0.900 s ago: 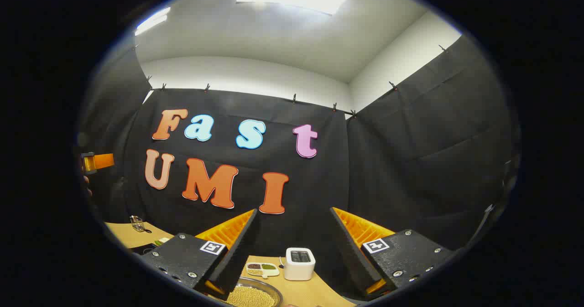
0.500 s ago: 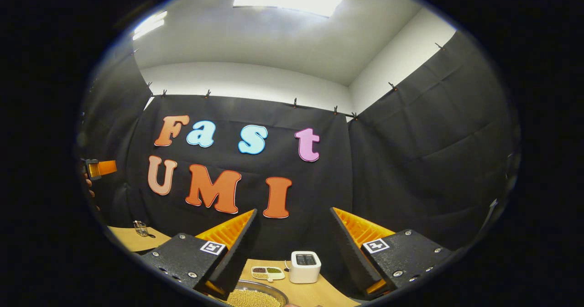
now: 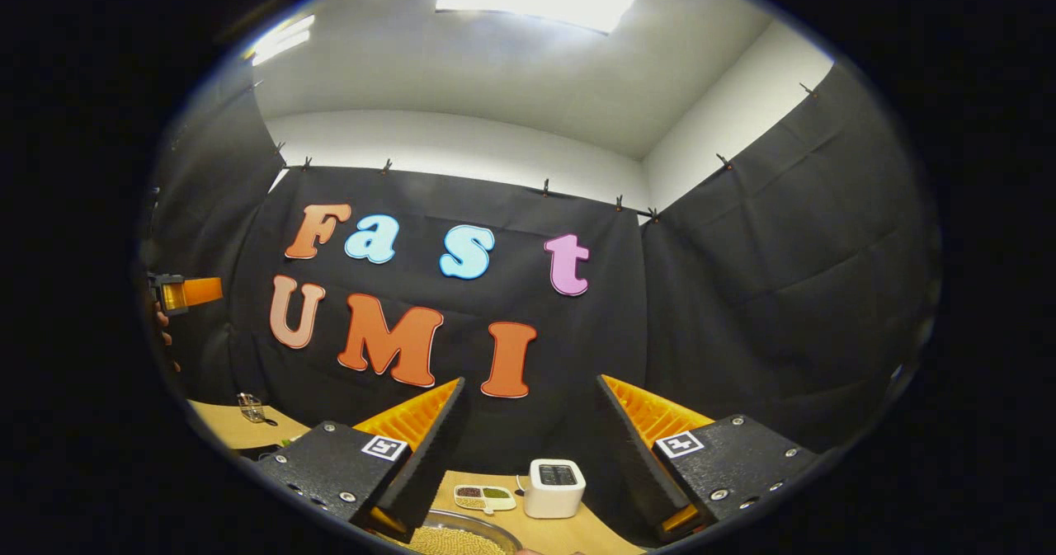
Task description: First push the handle of the pot to place it horizontally, then grasp the pot with both hands and set it on the induction cooktop.
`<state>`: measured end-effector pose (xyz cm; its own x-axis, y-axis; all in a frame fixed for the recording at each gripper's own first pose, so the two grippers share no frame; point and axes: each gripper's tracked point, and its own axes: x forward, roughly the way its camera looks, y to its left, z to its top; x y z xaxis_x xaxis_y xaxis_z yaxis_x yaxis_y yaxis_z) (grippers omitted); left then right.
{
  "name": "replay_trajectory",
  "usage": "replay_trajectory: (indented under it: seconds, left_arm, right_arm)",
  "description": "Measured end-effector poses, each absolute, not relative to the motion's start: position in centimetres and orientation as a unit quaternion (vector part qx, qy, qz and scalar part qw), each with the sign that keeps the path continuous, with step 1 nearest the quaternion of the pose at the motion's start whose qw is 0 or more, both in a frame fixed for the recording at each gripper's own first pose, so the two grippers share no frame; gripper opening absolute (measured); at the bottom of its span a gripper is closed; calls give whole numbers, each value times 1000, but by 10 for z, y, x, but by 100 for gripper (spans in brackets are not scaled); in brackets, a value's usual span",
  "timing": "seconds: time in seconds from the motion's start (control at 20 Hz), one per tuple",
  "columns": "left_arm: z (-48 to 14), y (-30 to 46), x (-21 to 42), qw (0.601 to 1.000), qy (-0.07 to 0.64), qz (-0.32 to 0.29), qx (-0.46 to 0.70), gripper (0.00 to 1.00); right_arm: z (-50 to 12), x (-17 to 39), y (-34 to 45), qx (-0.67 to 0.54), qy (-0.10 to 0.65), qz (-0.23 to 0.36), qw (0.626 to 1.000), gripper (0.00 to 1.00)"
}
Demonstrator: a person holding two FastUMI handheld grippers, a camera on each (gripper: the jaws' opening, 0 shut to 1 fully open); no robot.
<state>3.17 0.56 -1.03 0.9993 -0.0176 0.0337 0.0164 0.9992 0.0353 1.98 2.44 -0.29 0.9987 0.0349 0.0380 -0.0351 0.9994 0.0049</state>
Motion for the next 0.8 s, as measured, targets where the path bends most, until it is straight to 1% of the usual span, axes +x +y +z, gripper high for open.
replay_trajectory:
  seconds: [0.05,0.1,0.2,0.4,0.45,0.5,0.55,0.7,0.8]
  left_arm:
    - [-12,7,33,1000,-14,-5,21,97]
    - [-13,2,33,1000,-11,-9,20,96]
    - [-16,-3,35,1000,-8,-16,14,98]
    - [-17,-2,40,1000,-15,-10,22,97]
    - [-17,-4,41,999,-22,-12,25,97]
    - [-21,-5,43,999,-22,-10,27,97]
    - [-26,-6,44,999,-16,-7,30,97]
    - [-34,-13,46,999,-8,-10,34,96]
    - [-34,-13,45,999,-10,-9,40,97]
  right_arm:
    - [-6,21,24,5,-17,18,1000,97]
    - [-8,23,22,7,-16,18,1000,94]
    - [-11,24,19,7,-13,17,1000,94]
    - [-24,25,20,8,-3,22,1000,94]
    - [-30,25,26,12,2,30,999,97]
    - [-41,22,32,14,12,40,999,94]
    - [-50,23,35,14,24,44,999,94]
    - [-70,26,22,13,47,26,998,93]
    - [-81,23,23,21,65,27,997,93]
